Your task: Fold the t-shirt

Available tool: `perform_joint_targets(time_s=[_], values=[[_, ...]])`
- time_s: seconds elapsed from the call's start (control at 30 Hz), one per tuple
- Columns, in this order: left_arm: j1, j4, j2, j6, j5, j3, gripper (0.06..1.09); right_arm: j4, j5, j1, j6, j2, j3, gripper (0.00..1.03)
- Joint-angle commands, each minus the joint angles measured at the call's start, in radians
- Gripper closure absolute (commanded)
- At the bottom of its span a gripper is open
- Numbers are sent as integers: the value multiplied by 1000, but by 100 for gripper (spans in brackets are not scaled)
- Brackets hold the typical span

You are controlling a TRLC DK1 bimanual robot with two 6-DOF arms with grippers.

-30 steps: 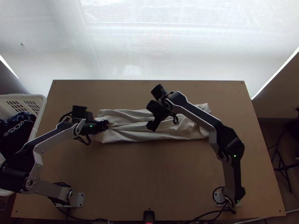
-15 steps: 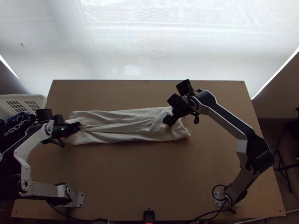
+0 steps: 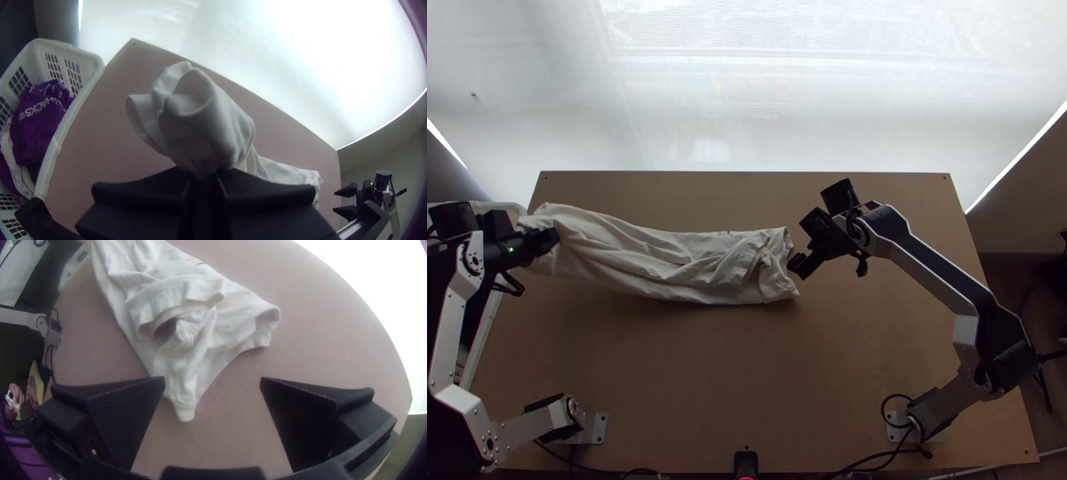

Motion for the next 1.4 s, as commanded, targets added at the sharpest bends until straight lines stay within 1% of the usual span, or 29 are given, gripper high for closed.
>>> perform_joint_targets(time_s=[0.0, 0.2, 0.47, 0.57, 0.63, 0.87, 1.03, 1.27, 1.37], values=[[-147, -75, -97, -84, 9, 148, 105, 9, 1, -26, 9, -53, -55, 4], [-291, -78, -81, -161, 2, 178, 105, 9, 1, -69, 9, -93, -92, 4], [-521, 54, -27, -311, -4, 119, 105, 9, 3, -74, 14, -119, -121, 4], [-621, 61, 17, -339, -27, 105, 105, 8, 3, -86, 14, -130, -127, 4], [-667, 67, 54, -356, -27, 104, 105, 9, 3, -99, 12, -141, -135, 4], [-802, 110, 183, -420, -27, 145, 105, 9, 1, -137, 12, -170, -177, 4], [-879, 153, 287, -445, -57, 184, 105, 9, 3, -148, 14, -182, -195, 4], [-946, 181, 443, -514, -60, 311, 105, 15, 1, -157, 15, -193, -226, 4], [-985, 222, 506, -549, -60, 342, 105, 26, 1, -157, 20, -193, -241, 4]])
